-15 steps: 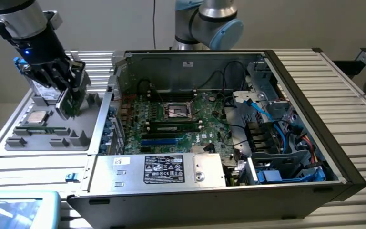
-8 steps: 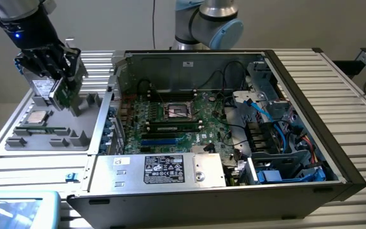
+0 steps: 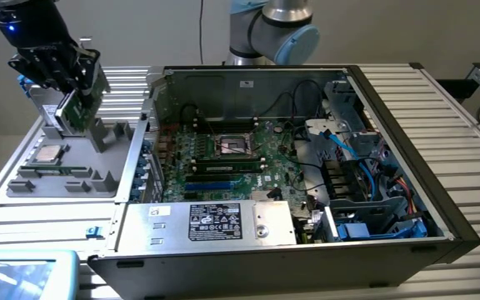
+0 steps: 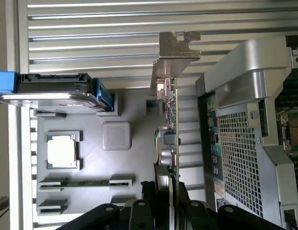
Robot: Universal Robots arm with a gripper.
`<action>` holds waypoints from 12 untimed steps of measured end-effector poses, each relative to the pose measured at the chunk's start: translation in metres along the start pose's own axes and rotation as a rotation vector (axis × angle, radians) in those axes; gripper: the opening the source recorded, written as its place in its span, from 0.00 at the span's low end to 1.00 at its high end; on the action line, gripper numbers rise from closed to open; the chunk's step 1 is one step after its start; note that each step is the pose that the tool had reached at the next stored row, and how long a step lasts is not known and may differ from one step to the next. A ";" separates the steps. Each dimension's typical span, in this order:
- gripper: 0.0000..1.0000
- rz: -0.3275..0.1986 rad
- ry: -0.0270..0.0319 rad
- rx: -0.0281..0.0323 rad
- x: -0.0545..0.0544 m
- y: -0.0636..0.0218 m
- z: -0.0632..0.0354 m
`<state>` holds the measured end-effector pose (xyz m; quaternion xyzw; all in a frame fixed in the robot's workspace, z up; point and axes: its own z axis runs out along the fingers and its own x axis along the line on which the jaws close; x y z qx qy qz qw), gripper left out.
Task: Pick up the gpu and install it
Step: 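Pick up the gpu and move the gpu toward the slot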
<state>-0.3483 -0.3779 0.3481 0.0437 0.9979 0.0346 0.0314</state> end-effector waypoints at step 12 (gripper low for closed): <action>0.29 0.003 0.0304 0.0027 -0.016 0.0041 -0.0403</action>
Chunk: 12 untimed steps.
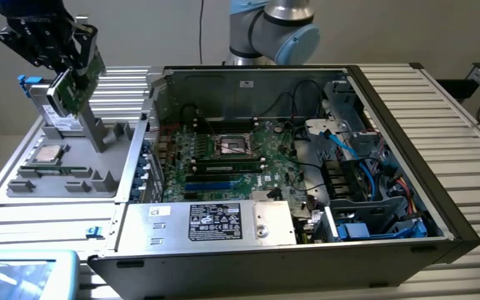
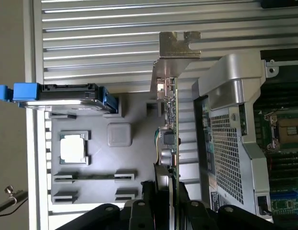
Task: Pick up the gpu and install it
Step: 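Pick up the gpu and move the gpu toward the slot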
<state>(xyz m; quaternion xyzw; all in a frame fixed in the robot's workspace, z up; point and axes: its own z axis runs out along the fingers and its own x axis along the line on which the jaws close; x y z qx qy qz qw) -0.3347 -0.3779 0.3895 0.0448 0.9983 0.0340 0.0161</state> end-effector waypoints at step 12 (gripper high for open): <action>0.29 0.001 0.0133 -0.0101 -0.041 0.0058 -0.0309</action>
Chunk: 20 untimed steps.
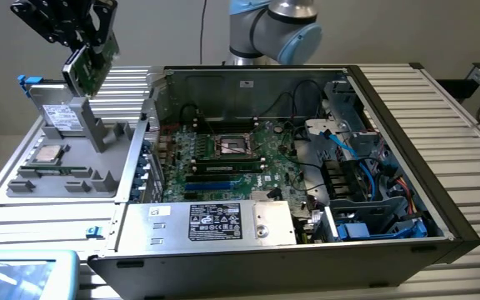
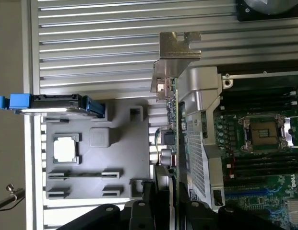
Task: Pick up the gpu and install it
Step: 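Pick up the gpu and move the gpu toward the slot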
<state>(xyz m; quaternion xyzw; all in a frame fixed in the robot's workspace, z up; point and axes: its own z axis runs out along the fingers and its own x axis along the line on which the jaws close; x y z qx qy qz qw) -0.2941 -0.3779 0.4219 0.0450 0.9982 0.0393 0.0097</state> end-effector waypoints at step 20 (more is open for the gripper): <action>0.29 0.003 0.0348 -0.0118 -0.074 0.0046 -0.0210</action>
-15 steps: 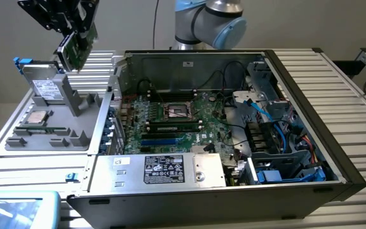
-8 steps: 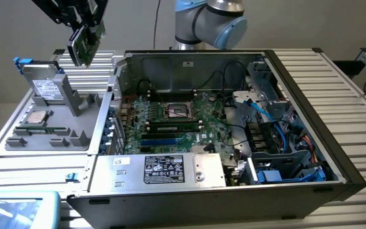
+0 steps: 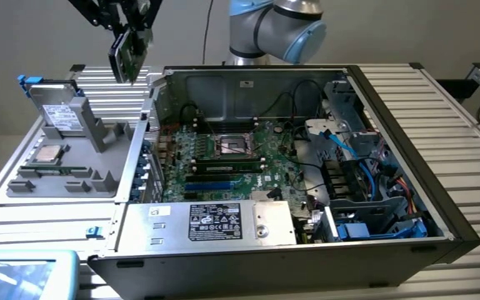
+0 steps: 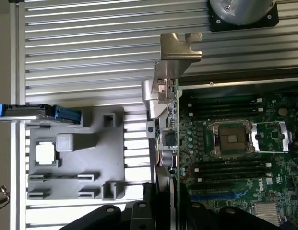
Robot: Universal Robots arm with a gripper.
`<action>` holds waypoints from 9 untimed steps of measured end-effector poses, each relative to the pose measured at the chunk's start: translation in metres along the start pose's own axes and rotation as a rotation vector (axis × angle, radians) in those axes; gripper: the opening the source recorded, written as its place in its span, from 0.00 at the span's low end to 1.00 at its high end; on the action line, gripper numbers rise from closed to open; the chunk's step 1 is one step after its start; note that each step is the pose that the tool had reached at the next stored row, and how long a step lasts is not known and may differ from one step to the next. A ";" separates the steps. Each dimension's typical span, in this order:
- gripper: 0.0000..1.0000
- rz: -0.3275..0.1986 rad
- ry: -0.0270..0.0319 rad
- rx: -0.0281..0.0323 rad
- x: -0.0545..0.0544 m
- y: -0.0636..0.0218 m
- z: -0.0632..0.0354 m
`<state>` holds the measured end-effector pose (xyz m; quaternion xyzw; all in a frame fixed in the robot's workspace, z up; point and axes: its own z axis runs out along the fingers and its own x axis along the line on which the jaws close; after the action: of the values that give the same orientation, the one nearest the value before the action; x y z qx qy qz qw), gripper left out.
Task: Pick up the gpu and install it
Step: 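Pick up the gpu and move the gpu toward the slot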
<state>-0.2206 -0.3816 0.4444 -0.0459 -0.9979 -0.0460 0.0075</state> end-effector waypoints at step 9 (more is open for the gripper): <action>0.29 0.000 0.0040 0.0005 -0.041 0.0001 -0.0025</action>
<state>-0.1798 -0.3855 0.4462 -0.0459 -0.9978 -0.0458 0.0095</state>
